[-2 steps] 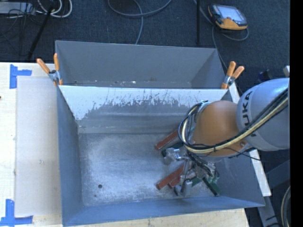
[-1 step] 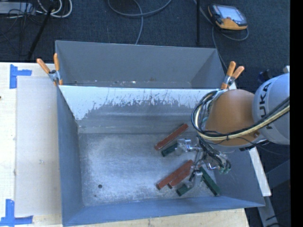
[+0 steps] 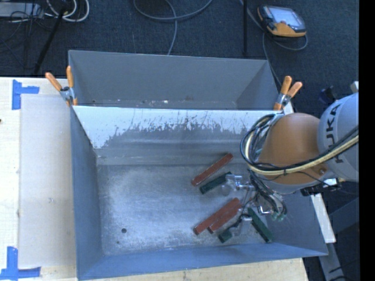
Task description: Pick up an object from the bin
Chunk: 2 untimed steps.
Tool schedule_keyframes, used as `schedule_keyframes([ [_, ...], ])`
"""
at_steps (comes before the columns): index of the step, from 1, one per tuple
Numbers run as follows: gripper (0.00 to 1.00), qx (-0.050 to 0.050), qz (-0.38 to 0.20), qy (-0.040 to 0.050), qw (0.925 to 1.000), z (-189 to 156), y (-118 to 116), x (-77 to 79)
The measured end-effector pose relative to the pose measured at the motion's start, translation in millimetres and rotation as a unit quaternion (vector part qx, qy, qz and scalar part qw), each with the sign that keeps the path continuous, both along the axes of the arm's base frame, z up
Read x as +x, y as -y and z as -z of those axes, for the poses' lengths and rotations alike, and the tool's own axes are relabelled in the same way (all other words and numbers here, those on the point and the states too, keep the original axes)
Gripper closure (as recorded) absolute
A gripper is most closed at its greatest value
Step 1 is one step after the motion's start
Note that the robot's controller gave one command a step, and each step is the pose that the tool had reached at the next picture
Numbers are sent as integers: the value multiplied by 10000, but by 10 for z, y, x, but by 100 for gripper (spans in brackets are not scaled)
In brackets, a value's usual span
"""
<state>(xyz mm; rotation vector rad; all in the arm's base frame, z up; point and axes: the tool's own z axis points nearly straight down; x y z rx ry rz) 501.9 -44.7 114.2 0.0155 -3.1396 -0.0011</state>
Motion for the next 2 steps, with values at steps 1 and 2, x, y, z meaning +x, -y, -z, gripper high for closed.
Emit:
schedule_keyframes([
  [1,0,6,724,-21,9974,453,47,82],
  [2,0,5,731,-8,9973,453,45,80],
])
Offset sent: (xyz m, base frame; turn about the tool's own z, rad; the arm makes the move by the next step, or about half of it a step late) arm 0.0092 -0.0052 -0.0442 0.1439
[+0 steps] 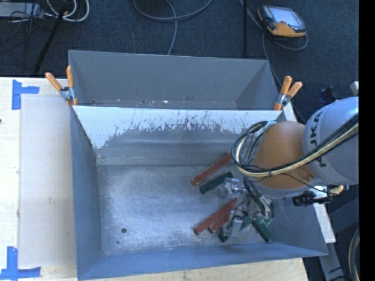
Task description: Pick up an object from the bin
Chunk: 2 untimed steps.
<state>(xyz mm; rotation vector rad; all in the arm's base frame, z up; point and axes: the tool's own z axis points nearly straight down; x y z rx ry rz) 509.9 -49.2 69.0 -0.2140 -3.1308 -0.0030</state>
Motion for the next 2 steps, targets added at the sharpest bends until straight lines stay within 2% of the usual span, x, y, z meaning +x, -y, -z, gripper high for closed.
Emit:
schedule_keyframes([
  [1,100,4,0,-17,10000,-23,0,1],
  [2,100,-8,5,23,10000,-283,5,4],
])
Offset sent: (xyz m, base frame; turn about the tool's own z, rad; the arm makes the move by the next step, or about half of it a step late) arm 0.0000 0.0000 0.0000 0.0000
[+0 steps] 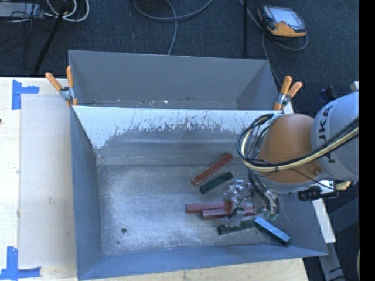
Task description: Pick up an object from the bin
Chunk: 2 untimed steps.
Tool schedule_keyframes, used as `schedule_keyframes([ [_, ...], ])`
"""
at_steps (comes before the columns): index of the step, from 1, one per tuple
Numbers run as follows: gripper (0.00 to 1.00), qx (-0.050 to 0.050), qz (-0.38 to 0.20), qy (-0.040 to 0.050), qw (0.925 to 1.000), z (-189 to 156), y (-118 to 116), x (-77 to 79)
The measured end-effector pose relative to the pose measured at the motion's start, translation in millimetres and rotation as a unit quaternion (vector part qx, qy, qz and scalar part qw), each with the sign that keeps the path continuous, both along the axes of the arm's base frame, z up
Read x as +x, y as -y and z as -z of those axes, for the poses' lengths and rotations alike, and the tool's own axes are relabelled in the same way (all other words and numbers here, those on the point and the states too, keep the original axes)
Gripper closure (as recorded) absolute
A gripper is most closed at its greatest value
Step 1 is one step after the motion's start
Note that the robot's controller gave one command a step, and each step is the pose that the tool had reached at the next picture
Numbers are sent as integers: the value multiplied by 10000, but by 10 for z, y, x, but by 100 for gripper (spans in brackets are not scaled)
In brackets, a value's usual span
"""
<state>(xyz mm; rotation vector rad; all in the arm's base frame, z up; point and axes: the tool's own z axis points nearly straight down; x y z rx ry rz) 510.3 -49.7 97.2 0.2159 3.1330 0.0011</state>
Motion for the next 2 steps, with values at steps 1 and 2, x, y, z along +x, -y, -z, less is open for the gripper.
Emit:
schedule_keyframes([
  [1,100,-4,8,30,10000,-857,9,18],
  [2,100,-1,17,5,10000,-1016,14,25],
])
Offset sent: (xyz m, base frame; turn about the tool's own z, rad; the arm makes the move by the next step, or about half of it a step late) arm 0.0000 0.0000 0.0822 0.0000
